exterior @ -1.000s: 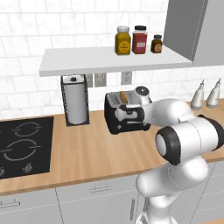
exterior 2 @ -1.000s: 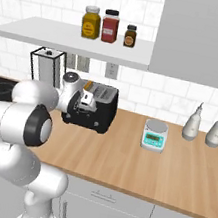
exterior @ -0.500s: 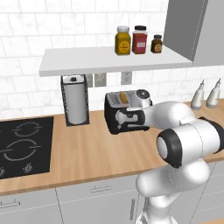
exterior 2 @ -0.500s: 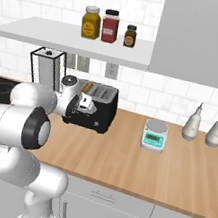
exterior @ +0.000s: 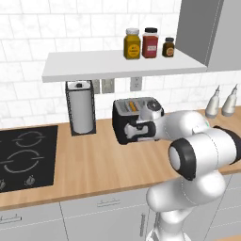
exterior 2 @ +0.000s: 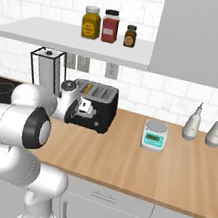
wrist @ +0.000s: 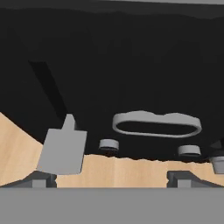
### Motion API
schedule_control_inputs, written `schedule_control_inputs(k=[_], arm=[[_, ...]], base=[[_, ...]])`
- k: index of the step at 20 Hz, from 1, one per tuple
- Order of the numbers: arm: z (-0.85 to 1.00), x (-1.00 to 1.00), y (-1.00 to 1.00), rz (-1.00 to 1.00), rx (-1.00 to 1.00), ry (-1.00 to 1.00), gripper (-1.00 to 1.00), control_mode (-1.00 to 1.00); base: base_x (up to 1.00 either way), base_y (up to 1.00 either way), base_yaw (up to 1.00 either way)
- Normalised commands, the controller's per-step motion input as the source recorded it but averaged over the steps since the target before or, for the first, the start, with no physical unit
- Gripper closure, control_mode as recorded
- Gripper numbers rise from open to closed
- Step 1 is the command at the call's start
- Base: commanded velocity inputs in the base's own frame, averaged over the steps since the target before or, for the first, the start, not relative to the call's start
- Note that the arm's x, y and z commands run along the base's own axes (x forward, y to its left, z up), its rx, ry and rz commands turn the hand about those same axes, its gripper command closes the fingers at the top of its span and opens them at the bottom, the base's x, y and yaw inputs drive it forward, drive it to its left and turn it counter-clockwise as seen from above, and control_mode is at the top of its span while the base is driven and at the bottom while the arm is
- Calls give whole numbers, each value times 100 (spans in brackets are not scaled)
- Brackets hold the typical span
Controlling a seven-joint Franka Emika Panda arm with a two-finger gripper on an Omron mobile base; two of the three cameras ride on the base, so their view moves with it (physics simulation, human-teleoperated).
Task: Start the toaster. Once the lever pops up, take the bread to the plate on the dining counter.
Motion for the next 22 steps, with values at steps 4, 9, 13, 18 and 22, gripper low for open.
schedule_control_inputs(k=[4, 9, 13, 18, 22], arm=[[-12, 0, 0, 0, 0, 0, -100, -100], [-2, -7, 0, -4, 0, -2, -100, -100], [12, -65, -5, -9, 0, -16, -100, -100], [25, -90, 0, -6, 0, -20, -100, -100], [36, -86, 0, -3, 0, -24, -100, -100]], base=[[0, 0, 0], [0, 0, 0], [0, 0, 0], [0, 0, 0], [0, 0, 0]])
